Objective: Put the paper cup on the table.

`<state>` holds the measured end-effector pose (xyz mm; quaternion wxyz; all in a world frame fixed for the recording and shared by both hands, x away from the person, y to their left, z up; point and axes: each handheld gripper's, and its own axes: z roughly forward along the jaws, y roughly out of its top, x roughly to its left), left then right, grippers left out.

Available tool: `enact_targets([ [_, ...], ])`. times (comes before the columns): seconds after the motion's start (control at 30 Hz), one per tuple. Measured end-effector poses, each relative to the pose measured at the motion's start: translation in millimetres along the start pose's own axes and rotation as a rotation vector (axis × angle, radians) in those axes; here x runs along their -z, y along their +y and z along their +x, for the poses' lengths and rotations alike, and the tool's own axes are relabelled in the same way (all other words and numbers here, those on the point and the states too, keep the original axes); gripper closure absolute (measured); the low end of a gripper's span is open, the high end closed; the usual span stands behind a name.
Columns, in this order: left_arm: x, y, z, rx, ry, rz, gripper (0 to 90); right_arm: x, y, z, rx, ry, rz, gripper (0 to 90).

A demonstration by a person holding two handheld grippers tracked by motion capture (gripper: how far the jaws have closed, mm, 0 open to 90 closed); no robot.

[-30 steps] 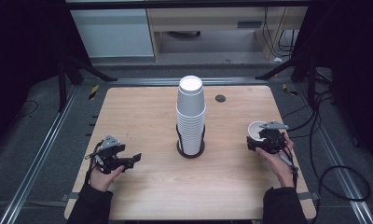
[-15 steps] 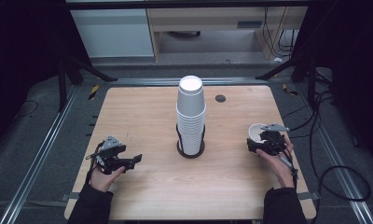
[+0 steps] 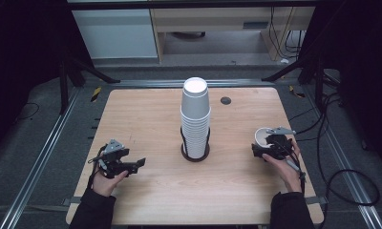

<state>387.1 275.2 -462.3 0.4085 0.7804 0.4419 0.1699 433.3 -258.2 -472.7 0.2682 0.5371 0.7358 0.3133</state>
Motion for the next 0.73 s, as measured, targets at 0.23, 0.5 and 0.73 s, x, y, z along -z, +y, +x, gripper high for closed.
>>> enact_targets([
  [0.23, 4.1, -0.1, 1.3, 0.008, -0.002, -0.014, 16.0, 9.0, -4.3, 2.7, -0.016, 0.010, 0.002, 3.6],
  [0.5, 8.8, -0.4, 6.4, 0.019, 0.010, -0.018, 15.6, 33.8, -19.9, 0.8, -0.026, 0.026, 0.003, 2.7],
  [0.73, 9.3, -2.8, 11.6, 0.031, 0.021, -0.007, 15.3, 50.2, -35.2, 1.2, -0.004, 0.034, 0.016, 2.5],
])
